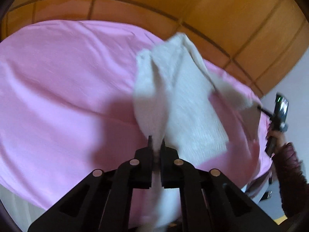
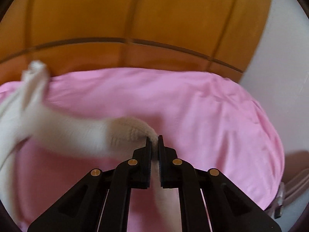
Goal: Fold small clothes
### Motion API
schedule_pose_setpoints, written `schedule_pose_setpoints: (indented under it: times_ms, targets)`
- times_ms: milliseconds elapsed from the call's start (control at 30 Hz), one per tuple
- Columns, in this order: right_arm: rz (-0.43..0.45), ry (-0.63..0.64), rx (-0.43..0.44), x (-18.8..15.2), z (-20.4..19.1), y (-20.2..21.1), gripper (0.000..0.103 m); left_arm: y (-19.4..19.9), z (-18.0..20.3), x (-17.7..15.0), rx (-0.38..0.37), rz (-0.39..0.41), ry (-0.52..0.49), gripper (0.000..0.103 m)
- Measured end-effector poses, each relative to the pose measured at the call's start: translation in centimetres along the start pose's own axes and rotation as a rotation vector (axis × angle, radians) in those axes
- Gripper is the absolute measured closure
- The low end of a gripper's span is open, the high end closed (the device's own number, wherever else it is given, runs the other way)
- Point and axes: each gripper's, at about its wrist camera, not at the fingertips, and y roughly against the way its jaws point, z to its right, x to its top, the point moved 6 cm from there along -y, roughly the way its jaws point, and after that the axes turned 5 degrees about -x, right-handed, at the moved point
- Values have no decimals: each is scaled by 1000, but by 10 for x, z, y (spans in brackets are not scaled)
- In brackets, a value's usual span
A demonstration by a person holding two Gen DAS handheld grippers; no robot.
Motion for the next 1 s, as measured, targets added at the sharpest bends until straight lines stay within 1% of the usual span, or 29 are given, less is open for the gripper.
schedule_pose_setpoints:
  times_ms: [33, 67, 100, 167, 233, 300, 333, 367, 400, 433, 467, 500, 533, 567, 600, 633, 667, 700, 733, 767, 800, 833, 867, 900, 933, 967, 1000]
  targets:
    - [-14, -4, -28, 4, 5, -12, 98, 12, -10, 11, 14, 29, 21, 98]
    - [-25, 1, -67, 10, 8, -27, 98, 22, -19, 25, 49, 58, 21, 98]
    - [-31, 8, -89, 13, 8, -36, 98, 28, -25, 33, 75, 73, 12, 98]
    - [-46, 27, -131, 20, 6, -55, 98, 48, -46, 68, 171, 130, -5, 98]
    - [-56, 43, -163, 24, 3, -67, 98, 58, -65, 100, 256, 167, -11, 98]
    - [-76, 39, -186, 30, 3, -80, 98, 61, -87, 130, 355, 199, -22, 98]
    - [-93, 35, -179, 32, 3, -86, 98, 62, -104, 150, 417, 214, -11, 98]
    - [-102, 33, -167, 32, 4, -89, 98, 60, -115, 164, 453, 218, -7, 98]
    - [-102, 29, -147, 33, 4, -89, 92, 57, -125, 177, 494, 220, -8, 93]
    - [-104, 32, -126, 33, 3, -86, 84, 54, -138, 189, 551, 227, 7, 91]
    - [-93, 39, -129, 34, 4, -79, 64, 52, -146, 197, 572, 236, 26, 75]
    - [-72, 38, -130, 35, 6, -73, 43, 50, -152, 204, 579, 249, 47, 46]
    - [-40, 28, -120, 36, 9, -60, 38, 51, -158, 208, 595, 272, 73, 37]
    - [-17, 16, -100, 36, 10, -51, 37, 53, -161, 209, 590, 304, 94, 33]
    - [0, 6, -41, 35, 7, -34, 37, 51, -160, 207, 572, 317, 109, 33]
    - [3, -4, 51, 30, -3, -15, 37, 48, -159, 201, 531, 314, 132, 33]
    - [-4, -15, 142, 24, -14, 1, 37, 41, -156, 192, 474, 294, 149, 35]
    - [-25, -23, 224, 18, -26, 12, 37, 34, -151, 185, 432, 275, 157, 40]
    - [-72, -31, 359, 7, -45, 27, 37, 24, -145, 169, 366, 239, 160, 42]
    - [-102, -36, 452, -2, -60, 39, 37, 15, -138, 157, 319, 209, 159, 47]
    - [-149, -44, 584, -16, -84, 55, 38, 3, -131, 143, 269, 175, 158, 51]
    - [-198, -50, 695, -30, -107, 69, 39, -13, -121, 122, 208, 130, 159, 52]
    - [-237, -57, 772, -39, -124, 79, 43, -24, -112, 105, 154, 92, 163, 54]
    - [-305, -69, 877, -55, -151, 92, 46, -34, -103, 87, 94, 54, 176, 56]
    - [-360, -79, 953, -68, -172, 101, 47, -44, -96, 73, 43, 22, 188, 57]
    - [-397, -89, 1006, -77, -187, 108, 49, -51, -89, 62, 2, -1, 195, 57]
    - [-456, -89, 1067, -90, -209, 116, 49, -59, -81, 52, -33, -18, 203, 57]
